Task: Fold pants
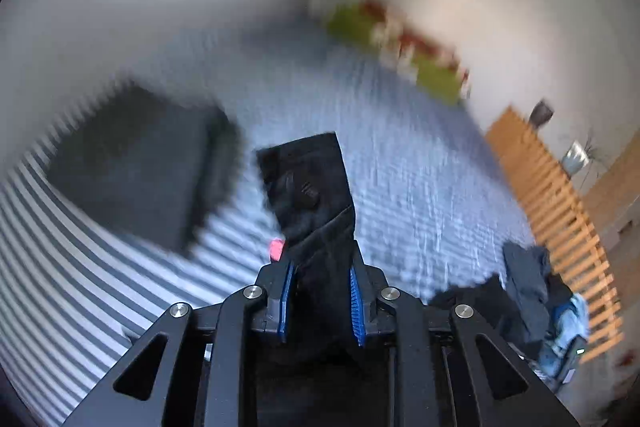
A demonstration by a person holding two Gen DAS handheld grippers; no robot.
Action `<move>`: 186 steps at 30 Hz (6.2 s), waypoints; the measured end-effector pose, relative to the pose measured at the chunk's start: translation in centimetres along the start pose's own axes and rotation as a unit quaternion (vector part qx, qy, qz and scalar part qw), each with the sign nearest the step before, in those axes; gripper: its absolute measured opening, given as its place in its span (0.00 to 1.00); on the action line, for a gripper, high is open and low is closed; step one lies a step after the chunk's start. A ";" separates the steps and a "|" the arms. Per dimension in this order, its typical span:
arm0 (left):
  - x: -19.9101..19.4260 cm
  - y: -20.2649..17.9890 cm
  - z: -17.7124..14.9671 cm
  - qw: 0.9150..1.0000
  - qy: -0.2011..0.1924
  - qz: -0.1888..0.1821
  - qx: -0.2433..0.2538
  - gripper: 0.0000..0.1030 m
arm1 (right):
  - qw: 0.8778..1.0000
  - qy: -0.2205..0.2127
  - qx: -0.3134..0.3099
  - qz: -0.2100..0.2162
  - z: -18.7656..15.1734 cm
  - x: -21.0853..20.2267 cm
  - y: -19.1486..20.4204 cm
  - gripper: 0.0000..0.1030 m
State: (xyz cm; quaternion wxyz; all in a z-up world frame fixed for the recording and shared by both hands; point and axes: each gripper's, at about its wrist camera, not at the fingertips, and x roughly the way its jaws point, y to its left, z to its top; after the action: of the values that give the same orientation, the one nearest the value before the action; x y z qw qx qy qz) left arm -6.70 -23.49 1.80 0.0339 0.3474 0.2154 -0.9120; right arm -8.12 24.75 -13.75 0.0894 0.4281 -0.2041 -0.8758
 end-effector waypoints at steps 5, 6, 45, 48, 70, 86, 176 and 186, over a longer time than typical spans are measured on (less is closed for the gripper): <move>4.3 4.6 -2.4 0.977 0.107 0.186 0.020 0.32 | 1.000 0.002 -0.018 0.001 0.0 -0.9 0.3 0.51; 4.9 5.6 -2.7 0.973 0.118 0.196 0.015 0.32 | 1.000 0.005 -0.018 0.000 0.1 -0.9 0.3 0.51; 13.6 3.0 0.1 0.976 0.180 0.114 0.055 0.04 | 0.992 0.050 -0.082 -0.079 11.4 4.0 -0.6 0.02; 7.5 2.7 1.7 0.988 0.105 0.101 0.054 0.02 | 0.994 -0.015 -0.081 -0.068 12.5 -2.2 0.0 0.02; 3.9 -0.5 -3.2 0.985 0.141 0.019 0.095 0.25 | 0.991 0.027 -0.030 -0.125 7.6 -9.1 -7.7 0.48; -1.7 -13.7 -27.9 0.915 0.214 -0.044 0.340 0.71 | 0.978 0.134 -0.054 -0.148 -6.5 -5.4 -8.9 0.60; 3.4 9.4 -8.6 0.986 0.162 0.031 0.022 0.39 | 0.974 0.087 -0.202 -0.063 5.3 0.8 10.8 0.55; 0.6 11.3 -18.4 0.972 0.234 -0.020 0.001 0.40 | 0.902 0.157 -0.402 0.021 -6.3 5.4 26.9 0.55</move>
State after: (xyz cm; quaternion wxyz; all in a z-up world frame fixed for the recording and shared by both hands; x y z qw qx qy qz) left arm 6.61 -26.03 -14.99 -0.0368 0.5472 0.2231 -0.8059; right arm -6.98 -3.01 -9.37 0.3034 0.4833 0.1729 -0.8028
